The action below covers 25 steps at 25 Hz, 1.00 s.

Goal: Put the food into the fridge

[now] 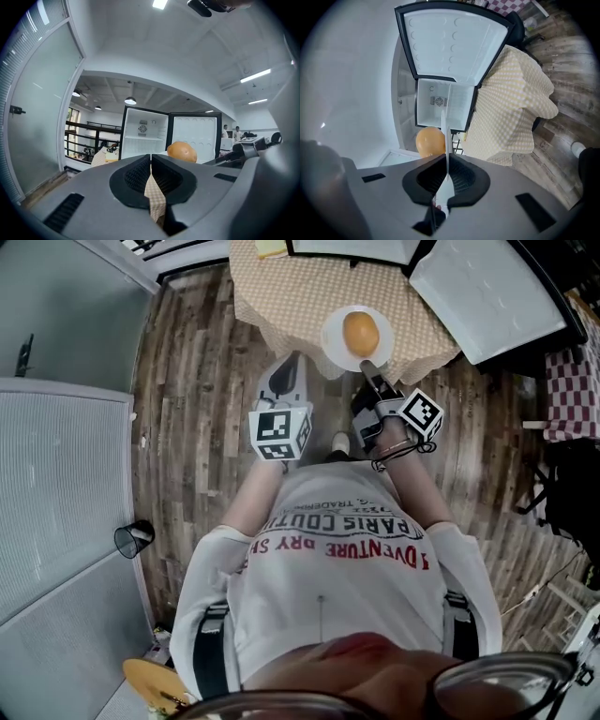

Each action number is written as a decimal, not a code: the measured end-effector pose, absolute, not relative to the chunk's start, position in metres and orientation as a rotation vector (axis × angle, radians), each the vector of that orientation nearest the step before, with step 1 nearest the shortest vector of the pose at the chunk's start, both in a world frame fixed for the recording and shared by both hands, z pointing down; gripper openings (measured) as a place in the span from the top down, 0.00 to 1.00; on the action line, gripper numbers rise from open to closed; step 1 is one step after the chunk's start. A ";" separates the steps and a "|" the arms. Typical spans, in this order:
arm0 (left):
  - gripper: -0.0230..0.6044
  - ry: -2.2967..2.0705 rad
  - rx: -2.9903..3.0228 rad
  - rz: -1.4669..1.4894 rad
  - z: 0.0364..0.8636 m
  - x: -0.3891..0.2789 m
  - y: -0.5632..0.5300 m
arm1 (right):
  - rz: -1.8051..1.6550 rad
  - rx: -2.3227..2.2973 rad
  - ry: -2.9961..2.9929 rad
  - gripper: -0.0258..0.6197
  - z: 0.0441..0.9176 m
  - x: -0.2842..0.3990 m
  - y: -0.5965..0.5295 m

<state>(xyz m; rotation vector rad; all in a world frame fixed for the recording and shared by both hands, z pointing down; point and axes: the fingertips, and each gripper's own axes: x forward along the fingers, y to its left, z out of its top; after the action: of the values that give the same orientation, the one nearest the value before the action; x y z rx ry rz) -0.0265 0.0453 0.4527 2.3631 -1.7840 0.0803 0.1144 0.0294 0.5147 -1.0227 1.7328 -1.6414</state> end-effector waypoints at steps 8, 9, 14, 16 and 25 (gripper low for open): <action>0.92 -1.788 2.349 0.087 0.460 0.001 -0.016 | -1.656 -1.007 1.726 0.91 0.519 0.140 -0.034; 0.92 -1.786 2.347 0.093 0.461 0.004 -0.023 | -1.661 -1.013 1.719 0.91 0.521 0.143 -0.042; 0.92 -1.785 2.329 0.130 0.467 0.002 -0.052 | -1.689 -1.026 1.679 0.91 0.530 0.146 -0.073; 0.92 -1.780 2.323 0.140 0.470 -0.003 -0.064 | -1.691 -1.032 1.672 0.91 0.532 0.144 -0.084; 0.92 -1.674 2.405 0.124 0.465 -0.020 -0.155 | -1.635 -1.079 1.626 0.91 0.524 0.123 -0.155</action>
<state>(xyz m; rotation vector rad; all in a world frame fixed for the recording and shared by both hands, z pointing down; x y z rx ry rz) -0.0205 -0.1553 0.4649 2.4045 -1.6737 0.1238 0.1229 -0.1549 0.5242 -1.0791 1.6262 -1.6346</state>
